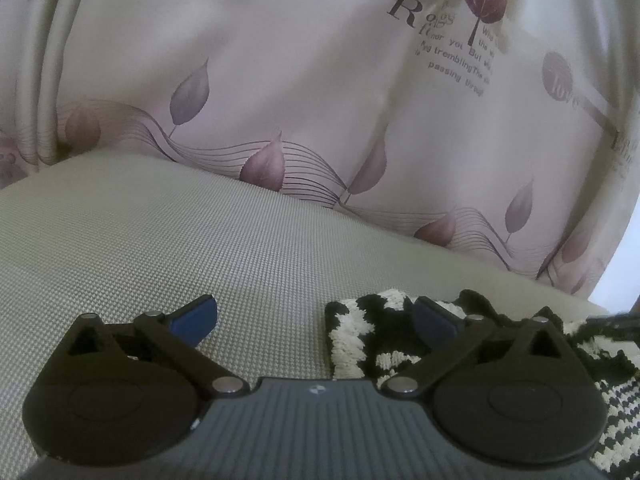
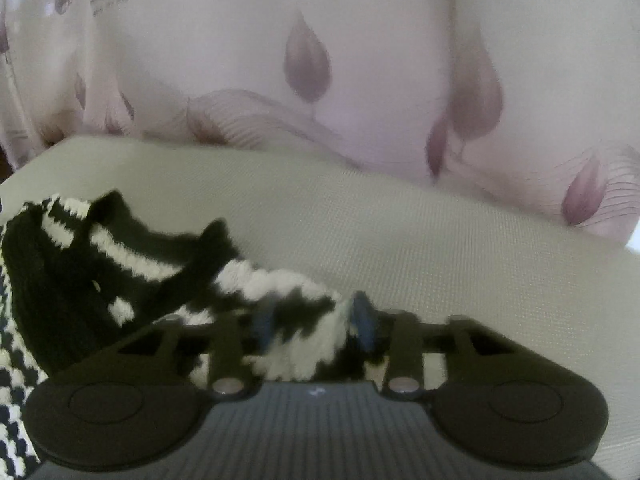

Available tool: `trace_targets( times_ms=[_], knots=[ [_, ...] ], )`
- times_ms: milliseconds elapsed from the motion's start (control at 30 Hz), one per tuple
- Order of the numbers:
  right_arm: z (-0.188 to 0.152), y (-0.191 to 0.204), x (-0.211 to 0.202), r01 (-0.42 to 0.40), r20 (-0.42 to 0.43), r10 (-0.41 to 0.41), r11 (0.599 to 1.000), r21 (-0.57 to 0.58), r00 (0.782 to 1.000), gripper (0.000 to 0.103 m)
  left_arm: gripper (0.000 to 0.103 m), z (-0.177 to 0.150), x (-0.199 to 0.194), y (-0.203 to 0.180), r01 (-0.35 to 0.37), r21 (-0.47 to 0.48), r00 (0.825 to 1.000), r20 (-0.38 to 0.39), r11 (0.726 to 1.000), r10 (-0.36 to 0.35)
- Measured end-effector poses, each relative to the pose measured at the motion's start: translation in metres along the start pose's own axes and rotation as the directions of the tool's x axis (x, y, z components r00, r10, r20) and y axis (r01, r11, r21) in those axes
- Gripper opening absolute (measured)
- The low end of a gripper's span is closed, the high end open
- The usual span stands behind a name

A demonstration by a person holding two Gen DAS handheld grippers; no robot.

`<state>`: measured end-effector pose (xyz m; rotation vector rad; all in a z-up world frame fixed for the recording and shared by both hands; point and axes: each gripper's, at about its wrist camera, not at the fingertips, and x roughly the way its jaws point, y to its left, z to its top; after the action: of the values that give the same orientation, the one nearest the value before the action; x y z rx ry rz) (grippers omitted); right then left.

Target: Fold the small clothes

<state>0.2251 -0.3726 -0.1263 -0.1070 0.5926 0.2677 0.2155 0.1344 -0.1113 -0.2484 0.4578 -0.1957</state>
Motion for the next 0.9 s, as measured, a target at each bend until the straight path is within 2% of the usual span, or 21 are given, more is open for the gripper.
trace_targets(
  times_ms=[67, 167, 200, 233, 267, 300, 333, 400, 467, 600, 667, 733, 767, 800, 900],
  knots=[
    [0.009, 0.010, -0.009, 0.014, 0.033, -0.012, 0.998, -0.055, 0.999, 0.043, 0.102, 0.000, 0.000, 0.000, 0.001, 0.000, 1.000, 0.000, 1.000, -0.001],
    [0.020, 0.032, -0.002, -0.035, 0.036, 0.039, 0.992, -0.124, 0.999, 0.040, 0.103, 0.000, 0.000, 0.000, -0.001, 0.000, 1.000, -0.001, 1.000, 0.001],
    [0.020, 0.040, 0.005, -0.043, 0.018, 0.047, 0.987, -0.154, 0.999, 0.036, 0.103, 0.000, 0.000, 0.000, -0.001, -0.001, 1.000, -0.001, 1.000, 0.001],
    [0.018, 0.048, 0.015, -0.055, -0.017, 0.053, 0.982, -0.182, 0.998, 0.026, 0.103, 0.000, 0.000, 0.000, -0.001, -0.002, 1.000, -0.001, 1.000, 0.001],
    [0.015, 0.052, 0.026, -0.046, -0.057, 0.035, 0.979, -0.197, 0.998, 0.020, 0.103, 0.001, 0.000, 0.000, 0.000, -0.003, 1.000, -0.002, 1.000, 0.000],
    [0.010, 0.053, 0.041, -0.018, -0.096, -0.002, 0.978, -0.207, 0.995, 0.019, 0.103, 0.001, 0.000, 0.000, 0.000, -0.006, 1.000, -0.002, 1.000, 0.000],
    [0.010, 0.043, 0.044, -0.025, -0.074, 0.014, 0.987, -0.157, 0.997, 0.019, 0.103, 0.000, 0.000, 0.000, -0.002, -0.009, 1.000, -0.003, 1.000, 0.002],
    [0.017, 0.018, 0.048, -0.024, -0.090, 0.024, 1.000, 0.001, 0.996, 0.019, 0.103, 0.000, 0.001, 0.001, -0.007, -0.015, 1.000, -0.006, 1.000, 0.007],
    [0.016, 0.008, 0.042, -0.021, -0.082, 0.026, 0.998, 0.056, 0.996, 0.023, 0.103, 0.000, 0.001, 0.002, -0.004, -0.016, 1.000, -0.006, 1.000, 0.004],
    [0.013, 0.013, 0.006, -0.020, -0.024, 0.021, 1.000, 0.019, 1.000, 0.022, 0.103, 0.000, 0.001, 0.003, 0.000, -0.012, 1.000, -0.005, 1.000, 0.000],
    [0.012, 0.012, -0.005, -0.052, -0.012, 0.052, 0.998, 0.018, 0.999, 0.022, 0.103, 0.000, 0.001, 0.003, -0.002, -0.009, 1.000, -0.005, 1.000, 0.002],
    [0.008, 0.014, 0.003, -0.028, -0.060, 0.027, 0.999, -0.016, 0.998, 0.022, 0.103, 0.000, 0.002, 0.003, -0.005, -0.006, 1.000, -0.007, 1.000, 0.005],
    [0.003, 0.012, 0.017, -0.003, -0.125, 0.001, 1.000, -0.019, 0.992, 0.020, 0.103, 0.000, 0.002, 0.003, -0.008, -0.006, 1.000, -0.008, 1.000, 0.008],
    [-0.003, 0.006, 0.023, -0.015, -0.103, 0.016, 1.000, 0.012, 0.995, 0.020, 0.103, 0.000, 0.002, 0.003, -0.010, -0.007, 1.000, -0.008, 1.000, 0.010],
    [-0.003, -0.022, 0.021, -0.052, -0.049, 0.066, 0.967, 0.249, 0.997, 0.017, 0.103, 0.000, 0.002, 0.004, -0.014, -0.016, 1.000, -0.008, 1.000, 0.014]
  ],
)
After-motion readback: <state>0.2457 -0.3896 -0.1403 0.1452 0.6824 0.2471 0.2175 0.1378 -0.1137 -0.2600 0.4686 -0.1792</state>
